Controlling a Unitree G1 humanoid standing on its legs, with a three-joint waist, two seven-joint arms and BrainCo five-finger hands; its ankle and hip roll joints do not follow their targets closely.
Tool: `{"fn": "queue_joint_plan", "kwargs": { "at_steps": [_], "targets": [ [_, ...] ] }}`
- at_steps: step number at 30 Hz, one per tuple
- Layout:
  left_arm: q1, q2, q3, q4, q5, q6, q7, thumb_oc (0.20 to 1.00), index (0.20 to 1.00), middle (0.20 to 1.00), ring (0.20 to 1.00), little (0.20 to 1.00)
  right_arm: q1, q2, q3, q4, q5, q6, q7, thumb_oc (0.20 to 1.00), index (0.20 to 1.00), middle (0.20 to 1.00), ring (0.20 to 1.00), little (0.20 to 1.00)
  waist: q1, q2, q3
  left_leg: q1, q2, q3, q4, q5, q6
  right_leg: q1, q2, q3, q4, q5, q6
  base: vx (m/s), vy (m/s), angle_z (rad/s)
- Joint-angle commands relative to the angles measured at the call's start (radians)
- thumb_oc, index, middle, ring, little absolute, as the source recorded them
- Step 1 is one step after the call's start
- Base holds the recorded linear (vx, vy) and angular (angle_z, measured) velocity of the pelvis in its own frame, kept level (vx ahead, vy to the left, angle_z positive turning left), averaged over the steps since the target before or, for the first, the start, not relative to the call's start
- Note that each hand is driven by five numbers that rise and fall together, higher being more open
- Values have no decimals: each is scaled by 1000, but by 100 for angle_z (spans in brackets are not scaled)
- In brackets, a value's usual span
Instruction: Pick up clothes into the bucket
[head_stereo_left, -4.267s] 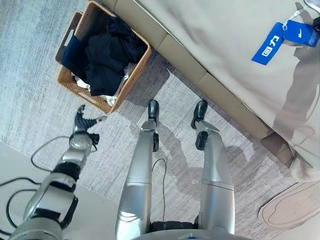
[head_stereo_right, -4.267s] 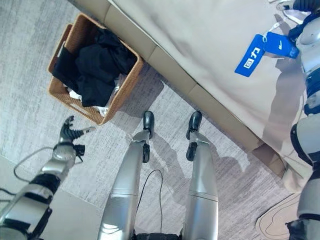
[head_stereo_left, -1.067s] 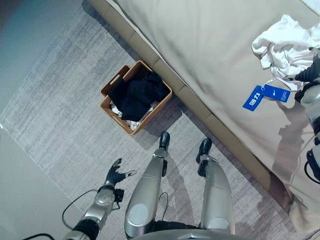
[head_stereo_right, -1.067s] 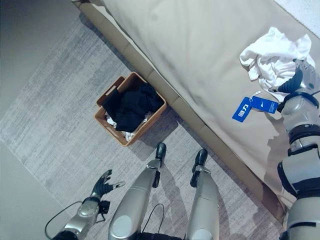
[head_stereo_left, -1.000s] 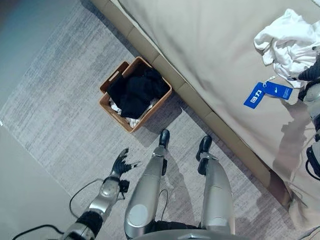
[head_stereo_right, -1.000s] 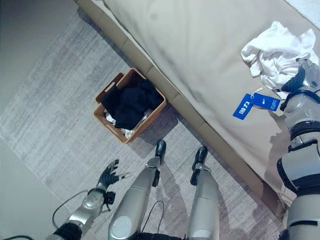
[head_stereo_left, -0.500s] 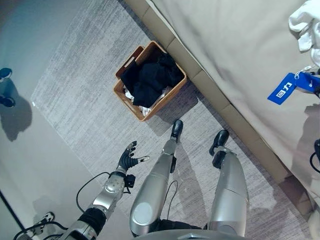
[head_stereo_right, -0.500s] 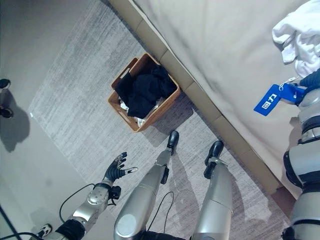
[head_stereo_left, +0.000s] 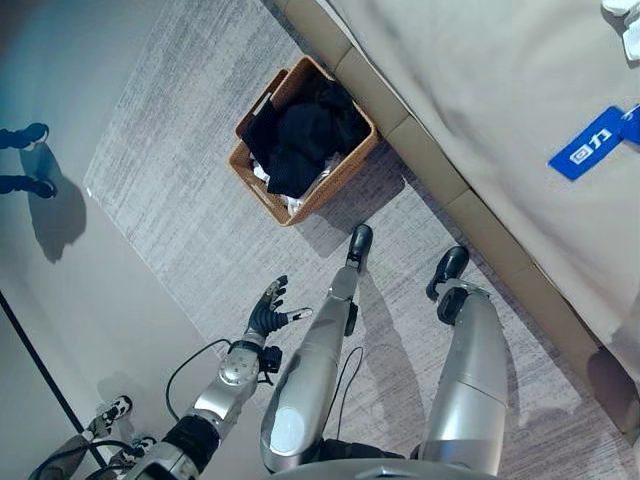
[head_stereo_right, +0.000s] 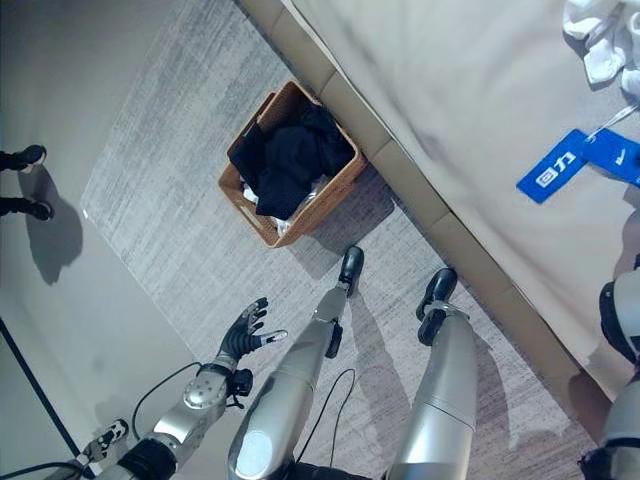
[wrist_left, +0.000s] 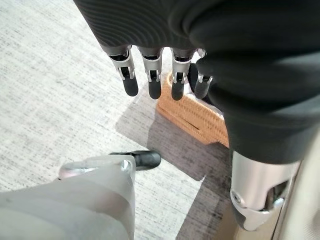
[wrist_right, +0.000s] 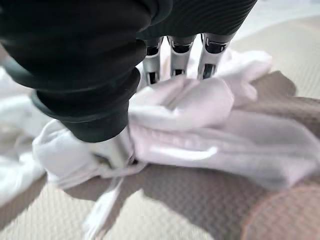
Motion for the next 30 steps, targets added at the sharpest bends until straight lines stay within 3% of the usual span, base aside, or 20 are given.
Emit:
{"fn": "queue_joint_plan", "kwargs": {
  "at_steps": [1,8,14,15,19,20,21,22,23,30],
  "targets": [
    [12,-9,-15,13,-31,-26,10,1000,1000,1000,1000,1000,10,-71,87,-22,33,-30,15,200,200,200,200,200,-26,67,-5,-18,22,-22,46,-26,-25,67,4,51,-28,-6,105,-1,-4,-3],
    [2,-14,10,86,-23,-24,17,1000,1000,1000,1000,1000,29,18,94,-171,90,-78,14,200,200,200,200,200,-51,30,-5,22,31,2,62,-53,-24,113,32,68,-83,22,108,-8,16,-4],
    [4,-6,45,105,-20,-29,18,1000,1000,1000,1000,1000,46,33,88,-353,118,-114,-13,200,200,200,200,200,-81,-10,-5,85,44,29,97,-89,-25,197,55,82,-132,44,111,-20,55,-19],
    [-6,-2,54,105,-17,-31,17,1000,1000,1000,1000,1000,44,32,69,-391,138,-127,-20,200,200,200,200,200,-83,-17,-5,83,51,34,105,-72,-24,212,63,76,-166,88,107,-65,116,-30],
    [-4,25,90,96,-22,-38,9,1000,1000,1000,1000,1000,73,23,37,-479,179,-150,-1,200,200,200,200,200,-101,-54,-5,183,58,51,146,-122,-16,345,81,84,-216,101,111,31,93,-29],
    [-12,40,110,71,-22,-45,4,1000,1000,1000,1000,1000,118,16,9,-535,192,-160,14,200,200,200,200,200,-112,-76,-5,239,60,61,167,-146,-14,424,87,87,-246,110,116,67,85,-15],
    [-11,40,109,71,-22,-44,4,1000,1000,1000,1000,1000,121,16,6,-536,192,-160,14,200,200,200,200,200,-112,-76,-5,240,60,61,167,-146,-14,425,88,86,-248,110,116,117,74,-23],
    [-22,58,139,47,-26,-51,-5,1000,1000,1000,1000,1000,187,14,-33,-599,215,-167,38,200,200,200,200,200,-120,-96,-13,315,67,70,170,-168,-10,511,98,88,-291,124,123,75,15,-17],
    [-22,59,138,47,-26,-50,-5,1000,1000,1000,1000,1000,190,14,-36,-601,215,-167,38,200,200,200,200,200,-119,-97,-11,318,67,70,170,-168,-10,514,98,87,-292,125,123,121,37,-28],
    [-53,100,194,-62,-38,-61,-70,1000,1000,1000,1000,1000,606,14,-247,-827,281,-192,172,200,200,200,200,200,-145,-161,-178,508,75,93,114,-222,3,755,112,71,-471,166,157,184,65,-20]
  ]
}}
